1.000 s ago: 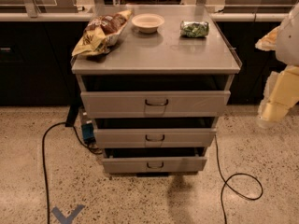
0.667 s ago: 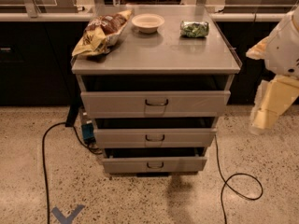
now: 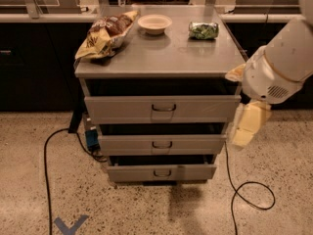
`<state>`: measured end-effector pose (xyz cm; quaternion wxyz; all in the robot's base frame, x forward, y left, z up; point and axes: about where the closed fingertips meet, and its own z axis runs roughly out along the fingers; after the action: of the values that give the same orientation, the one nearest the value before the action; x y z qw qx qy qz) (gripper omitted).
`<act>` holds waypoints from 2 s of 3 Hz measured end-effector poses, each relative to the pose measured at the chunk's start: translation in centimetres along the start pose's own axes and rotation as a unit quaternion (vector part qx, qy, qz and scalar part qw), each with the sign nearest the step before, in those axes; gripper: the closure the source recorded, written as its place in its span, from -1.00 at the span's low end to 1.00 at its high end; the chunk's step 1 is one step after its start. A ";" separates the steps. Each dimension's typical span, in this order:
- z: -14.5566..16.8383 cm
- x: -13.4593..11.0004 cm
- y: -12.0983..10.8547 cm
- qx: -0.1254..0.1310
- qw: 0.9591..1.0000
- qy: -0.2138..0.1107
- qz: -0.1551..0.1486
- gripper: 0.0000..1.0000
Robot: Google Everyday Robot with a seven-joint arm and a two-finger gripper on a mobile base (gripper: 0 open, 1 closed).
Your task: Open top drawer
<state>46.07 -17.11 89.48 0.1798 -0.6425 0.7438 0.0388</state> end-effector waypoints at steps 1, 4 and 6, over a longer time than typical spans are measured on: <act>3.5 -1.4 -1.1 0.002 1.000 -0.030 -0.010 -1.00; 9.4 -2.5 -3.0 -0.009 0.997 -0.066 -0.043 -1.00; 15.6 -2.0 -9.7 0.034 0.996 -0.064 -0.045 -1.00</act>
Offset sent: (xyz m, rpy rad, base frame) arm 0.0155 0.0182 -0.0239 0.0454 -0.0099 0.0262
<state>59.09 -12.41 77.27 0.2500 -0.6649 0.7023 0.0469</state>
